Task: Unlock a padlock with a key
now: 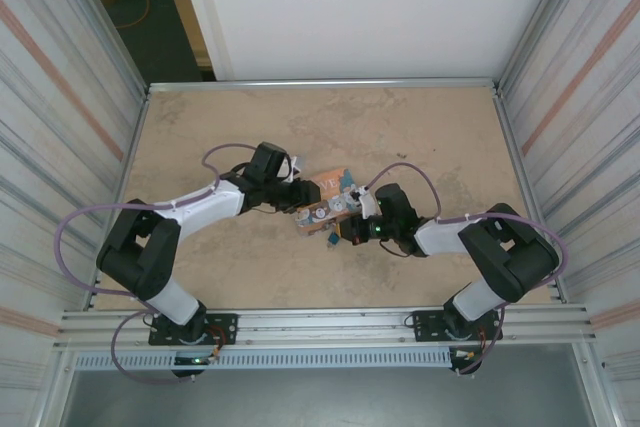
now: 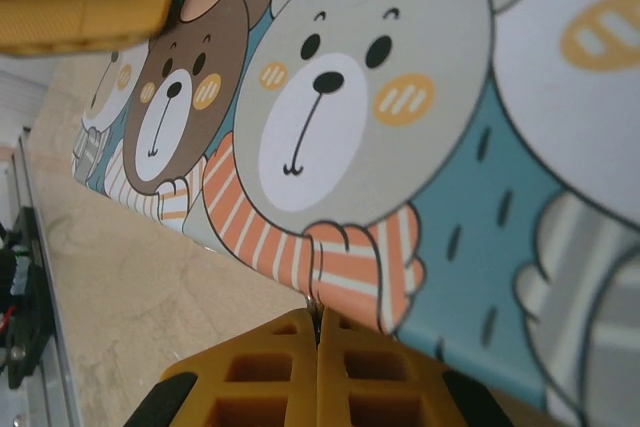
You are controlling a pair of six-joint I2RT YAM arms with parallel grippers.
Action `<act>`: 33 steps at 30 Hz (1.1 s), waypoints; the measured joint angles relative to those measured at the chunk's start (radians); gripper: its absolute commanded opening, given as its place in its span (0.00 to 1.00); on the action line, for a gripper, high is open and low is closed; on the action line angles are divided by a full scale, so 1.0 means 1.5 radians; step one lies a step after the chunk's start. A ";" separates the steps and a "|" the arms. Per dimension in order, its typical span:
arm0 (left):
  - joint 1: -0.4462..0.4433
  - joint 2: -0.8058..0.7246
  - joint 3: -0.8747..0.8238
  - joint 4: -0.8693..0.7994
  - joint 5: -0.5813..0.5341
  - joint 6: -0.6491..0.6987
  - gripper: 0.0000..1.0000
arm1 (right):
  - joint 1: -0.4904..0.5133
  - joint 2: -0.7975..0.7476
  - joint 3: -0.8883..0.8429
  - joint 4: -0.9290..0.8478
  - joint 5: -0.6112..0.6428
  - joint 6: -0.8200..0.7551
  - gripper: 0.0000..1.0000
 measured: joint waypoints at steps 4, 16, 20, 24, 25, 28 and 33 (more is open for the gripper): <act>-0.001 -0.006 -0.015 0.026 0.001 -0.007 0.37 | 0.000 0.002 -0.024 0.056 0.017 0.063 0.00; -0.028 -0.047 -0.081 0.097 -0.014 -0.040 0.37 | 0.001 -0.009 -0.040 0.102 0.080 0.201 0.00; -0.030 -0.054 -0.095 0.114 -0.017 -0.051 0.37 | 0.000 -0.009 -0.041 0.112 0.089 0.238 0.00; -0.030 -0.058 -0.101 0.122 -0.019 -0.054 0.37 | 0.000 -0.007 -0.041 0.122 0.100 0.258 0.00; -0.030 -0.058 -0.101 0.123 -0.018 -0.054 0.37 | 0.000 -0.006 -0.041 0.125 0.104 0.265 0.00; -0.030 -0.061 -0.105 0.126 -0.019 -0.055 0.37 | -0.003 -0.004 -0.041 0.136 0.112 0.275 0.00; -0.029 -0.064 -0.108 0.128 -0.019 -0.054 0.38 | -0.013 -0.001 -0.041 0.149 0.134 0.291 0.00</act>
